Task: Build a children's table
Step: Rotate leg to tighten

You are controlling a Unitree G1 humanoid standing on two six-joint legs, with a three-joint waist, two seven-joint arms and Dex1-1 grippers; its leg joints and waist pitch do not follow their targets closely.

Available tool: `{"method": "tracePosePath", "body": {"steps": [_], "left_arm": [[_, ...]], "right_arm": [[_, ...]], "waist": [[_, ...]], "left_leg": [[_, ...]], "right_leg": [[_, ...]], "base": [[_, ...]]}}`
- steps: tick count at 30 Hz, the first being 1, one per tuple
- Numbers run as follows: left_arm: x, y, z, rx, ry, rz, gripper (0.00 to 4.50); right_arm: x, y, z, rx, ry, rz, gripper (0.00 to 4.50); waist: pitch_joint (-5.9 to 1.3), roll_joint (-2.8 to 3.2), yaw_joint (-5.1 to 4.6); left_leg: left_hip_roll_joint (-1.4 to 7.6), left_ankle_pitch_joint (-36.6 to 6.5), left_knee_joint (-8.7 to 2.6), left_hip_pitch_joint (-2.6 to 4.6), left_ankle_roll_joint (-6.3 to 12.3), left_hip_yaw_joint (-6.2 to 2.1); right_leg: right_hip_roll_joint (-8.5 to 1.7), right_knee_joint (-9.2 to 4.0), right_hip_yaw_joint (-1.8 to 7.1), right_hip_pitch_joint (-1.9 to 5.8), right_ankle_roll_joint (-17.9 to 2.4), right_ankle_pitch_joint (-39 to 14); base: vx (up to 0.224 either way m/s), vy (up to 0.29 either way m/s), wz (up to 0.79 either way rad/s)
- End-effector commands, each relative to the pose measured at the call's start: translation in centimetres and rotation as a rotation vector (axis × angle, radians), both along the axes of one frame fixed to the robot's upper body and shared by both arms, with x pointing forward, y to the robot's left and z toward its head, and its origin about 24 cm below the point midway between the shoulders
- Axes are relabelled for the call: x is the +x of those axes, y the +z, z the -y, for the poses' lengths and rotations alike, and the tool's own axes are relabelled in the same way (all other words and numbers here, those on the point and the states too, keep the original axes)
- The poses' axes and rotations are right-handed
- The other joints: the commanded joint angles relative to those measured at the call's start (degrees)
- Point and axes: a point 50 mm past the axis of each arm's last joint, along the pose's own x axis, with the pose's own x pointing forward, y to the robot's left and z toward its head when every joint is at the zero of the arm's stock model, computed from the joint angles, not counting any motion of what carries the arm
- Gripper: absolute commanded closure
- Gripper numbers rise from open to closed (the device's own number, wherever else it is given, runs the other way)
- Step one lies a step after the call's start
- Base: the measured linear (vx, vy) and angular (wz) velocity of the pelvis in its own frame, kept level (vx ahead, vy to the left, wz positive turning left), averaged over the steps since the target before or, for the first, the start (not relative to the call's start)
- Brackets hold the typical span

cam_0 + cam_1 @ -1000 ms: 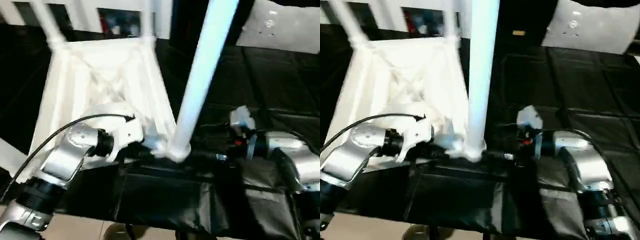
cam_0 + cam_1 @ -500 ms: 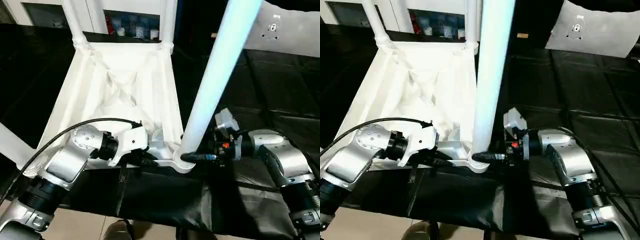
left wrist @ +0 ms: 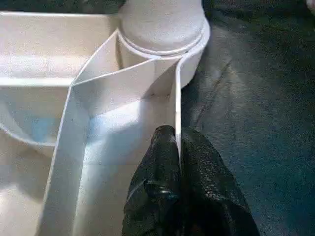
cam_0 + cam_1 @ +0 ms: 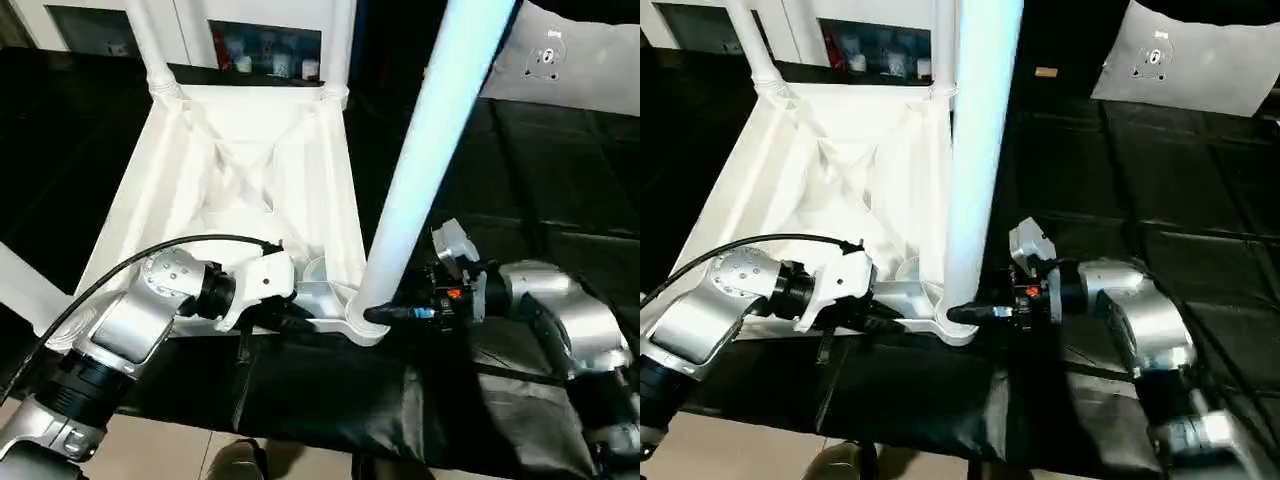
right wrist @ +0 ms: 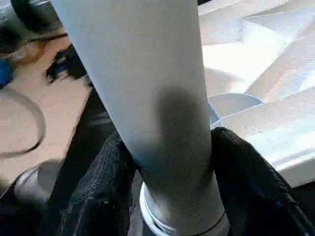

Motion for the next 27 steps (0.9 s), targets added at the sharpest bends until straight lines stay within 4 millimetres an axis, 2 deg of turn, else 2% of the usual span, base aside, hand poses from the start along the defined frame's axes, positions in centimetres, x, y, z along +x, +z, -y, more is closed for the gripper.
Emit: {"method": "tracePosePath", "body": {"steps": [1,2,3,4,5,6,7,8,9,10,11,13,14,15,16,17,18,19,20,21,22,23,25,27], "left_arm": [[0.1,1.0,1.7,-0.064,0.047,0.041,4.50],[0.3,1.3,2.3,-0.104,0.107,0.045,4.50],[0.4,1.4,2.6,-0.120,0.128,0.043,4.50],[0.4,1.5,2.8,-0.134,0.145,0.040,4.50],[0.3,1.6,3.3,-0.143,0.163,0.041,4.50],[0.2,1.6,3.7,-0.146,0.178,0.041,4.50],[0.0,1.4,4.5,-0.157,0.207,0.041,4.50],[0.0,1.4,4.5,-0.157,0.207,0.041,4.50],[-0.2,1.1,5.5,-0.170,0.246,0.041,4.50],[-0.2,1.0,5.9,-0.173,0.257,0.041,4.50],[-0.2,0.9,6.3,-0.178,0.279,0.043,4.50],[-0.2,0.9,6.5,-0.182,0.296,0.045,4.50],[0.2,1.0,7.8,-0.209,0.359,0.065,4.50],[0.4,1.1,8.3,-0.221,0.374,0.072,4.50],[0.4,1.1,8.3,-0.221,0.374,0.072,4.50],[0.5,1.2,8.5,-0.225,0.378,0.074,4.50],[0.6,1.3,8.6,-0.220,0.373,0.088,4.50],[0.6,1.3,8.7,-0.218,0.371,0.094,4.50],[0.7,1.3,8.6,-0.215,0.371,0.096,4.50],[0.9,1.2,8.3,-0.205,0.365,0.110,4.50],[0.9,1.2,8.3,-0.205,0.365,0.110,4.50],[1.1,1.1,7.1,-0.189,0.349,0.121,4.50],[1.1,1.1,6.7,-0.184,0.341,0.134,4.50],[1.2,1.0,6.0,-0.170,0.332,0.142,4.50]], "right_arm": [[0.0,-0.7,-1.6,-0.002,-0.100,-0.004,2.49],[0.1,-1.0,-2.2,0.002,-0.192,0.011,2.49],[0.2,-1.1,-2.5,0.010,-0.230,0.012,2.49],[0.2,-1.1,-2.8,0.021,-0.262,0.011,2.50],[0.1,-0.9,-3.4,0.049,-0.300,0.003,2.53],[-0.1,-0.8,-4.0,0.072,-0.332,-0.006,2.53],[-0.2,-0.5,-5.2,0.105,-0.397,-0.014,2.53],[-0.2,-0.5,-5.2,0.105,-0.397,-0.014,2.53],[-0.3,0.0,-6.8,0.151,-0.507,-0.033,2.53],[-0.3,0.2,-7.3,0.166,-0.547,-0.043,2.53],[-0.1,0.3,-7.8,0.169,-0.602,-0.041,2.53],[-0.1,0.4,-8.0,0.170,-0.639,-0.039,2.53],[0.5,0.6,-8.8,0.192,-0.797,-0.051,2.53],[0.4,0.7,-8.9,0.191,-0.807,-0.034,2.53],[0.4,0.7,-8.9,0.191,-0.807,-0.034,2.53],[0.4,0.7,-8.9,0.181,-0.799,-0.009,2.18],[0.3,0.4,-8.4,0.159,-0.801,0.015,2.18],[0.3,0.3,-8.3,0.151,-0.803,0.022,1.97],[0.3,0.2,-8.0,0.144,-0.809,0.022,1.81],[0.3,-0.2,-6.8,0.112,-0.829,0.037,1.78],[0.3,-0.2,-6.8,0.112,-0.829,0.037,1.73],[0.5,-0.3,-4.1,0.063,-0.860,0.142,1.63],[0.3,-0.3,-3.6,0.102,-0.826,0.107,1.47],[0.3,-0.1,-2.3,0.080,-0.849,0.142,1.29]], "waist": [[-4.17,-0.43,-0.42],[-3.96,-0.46,-0.84],[-3.82,-0.42,-1.18],[-3.85,-0.54,-1.48],[-3.78,-0.49,-1.96],[-3.60,-0.12,-2.62],[-3.60,-0.12,-2.62],[-3.53,-0.28,-3.06],[-3.59,-0.36,-3.40],[-3.49,-0.38,-3.61],[-3.44,-0.30,-4.13],[-3.47,-0.18,-4.17],[-3.48,-0.02,-4.42],[-3.48,-0.01,-4.50],[-3.64,-0.10,-4.41],[-3.86,-0.06,-4.23],[-3.86,-0.35,-4.25],[-3.83,-0.15,-4.05],[-3.77,-0.15,-4.07],[-3.77,-0.21,-3.88],[-3.77,-0.21,-3.88],[-3.78,-0.33,-3.65],[-3.68,-0.30,-3.49],[-3.72,-0.47,-3.35]], "left_leg": [[1.62,-9.0,-3.55,1.03,3.82,0.11],[1.55,-9.6,-3.75,0.69,2.80,-0.01],[1.40,-10.8,-3.80,0.78,1.98,-0.10],[1.27,-11.1,-3.86,0.53,1.69,-0.29],[1.20,-11.6,-4.05,0.27,1.44,-0.46],[1.16,-12.6,-3.96,0.49,1.77,-0.44],[1.16,-12.6,-3.96,0.49,1.77,-0.44],[1.16,-12.7,-4.06,0.31,1.71,-0.38],[0.93,-13.2,-3.96,0.37,1.69,-0.43],[0.93,-12.6,-4.00,0.25,1.63,-0.37],[0.79,-13.3,-4.16,0.14,1.07,-0.57],[0.79,-13.1,-4.16,0.28,1.21,-0.56],[0.88,-12.6,-4.07,0.32,1.17,-0.36],[0.86,-12.5,-4.07,0.24,1.06,-0.33],[0.84,-12.4,-4.04,0.33,0.95,-0.34],[0.85,-10.6,-3.97,0.22,1.62,-0.33],[0.84,-10.2,-3.93,0.22,1.96,-0.23],[0.80,-9.6,-3.86,0.43,2.57,-0.10],[0.76,-9.5,-3.87,0.28,2.85,-0.07],[0.74,-9.3,-3.89,0.19,3.35,-0.13],[0.74,-9.3,-3.89,0.19,3.35,-0.13],[0.75,-9.6,-3.80,0.28,3.44,-0.07],[0.80,-10.4,-3.83,0.29,3.95,-0.03],[0.81,-9.9,-3.82,0.18,4.27,-0.07]], "right_leg": [[-3.53,-3.97,2.47,3.38,-12.1,-16.5],[-3.52,-4.02,2.37,3.48,-11.3,-18.5],[-3.57,-4.35,2.30,3.25,-10.4,-21.4],[-3.58,-4.33,2.17,3.51,-10.0,-22.3],[-3.53,-4.45,2.10,3.65,-9.1,-23.3],[-3.51,-4.71,2.33,3.26,-8.9,-23.3],[-3.51,-4.71,2.33,3.26,-8.9,-23.3],[-3.37,-4.93,2.31,3.15,-8.5,-23.4],[-3.38,-5.10,2.23,3.21,-7.9,-24.7],[-3.27,-5.07,2.35,3.17,-7.6,-24.1],[-3.25,-5.32,2.15,3.07,-6.7,-26.1],[-3.16,-5.42,2.22,2.91,-6.0,-25.4],[-3.03,-5.19,2.40,2.60,-6.6,-22.9],[-2.98,-5.20,2.39,2.57,-6.9,-22.0],[-2.93,-5.14,2.31,2.64,-6.9,-21.3],[-2.82,-4.59,2.43,3.04,-7.7,-16.2],[-2.68,-4.55,2.43,3.03,-7.9,-14.7],[-2.67,-4.40,2.51,3.02,-8.6,-12.5],[-2.74,-4.36,2.53,3.12,-8.9,-12.0],[-2.84,-4.41,2.47,3.39,-8.9,-12.0],[-2.84,-4.41,2.47,3.39,-8.9,-12.0],[-2.97,-4.55,2.46,3.51,-8.6,-13.3],[-3.03,-4.69,2.52,3.39,-8.3,-14.8],[-3.03,-4.59,2.54,3.40,-8.3,-14.7]], "base": [[0.000,0.000,0.00],[0.000,0.000,0.00],[0.000,0.000,0.00],[0.000,0.000,0.00],[0.000,0.000,0.00],[0.000,0.000,0.00],[0.000,0.000,0.00],[0.000,0.000,0.00],[0.000,0.000,0.00],[0.000,0.000,0.00],[0.000,0.000,0.00],[0.000,0.000,0.00],[0.000,0.000,0.00],[0.000,0.000,0.00],[0.000,0.000,0.00],[0.000,0.000,0.00],[0.000,0.000,0.00],[0.000,0.000,0.00],[0.000,0.000,0.00],[0.000,0.000,0.00],[0.000,0.000,0.00],[0.000,0.000,0.00],[0.000,0.000,0.00],[0.000,0.000,0.00]]}}
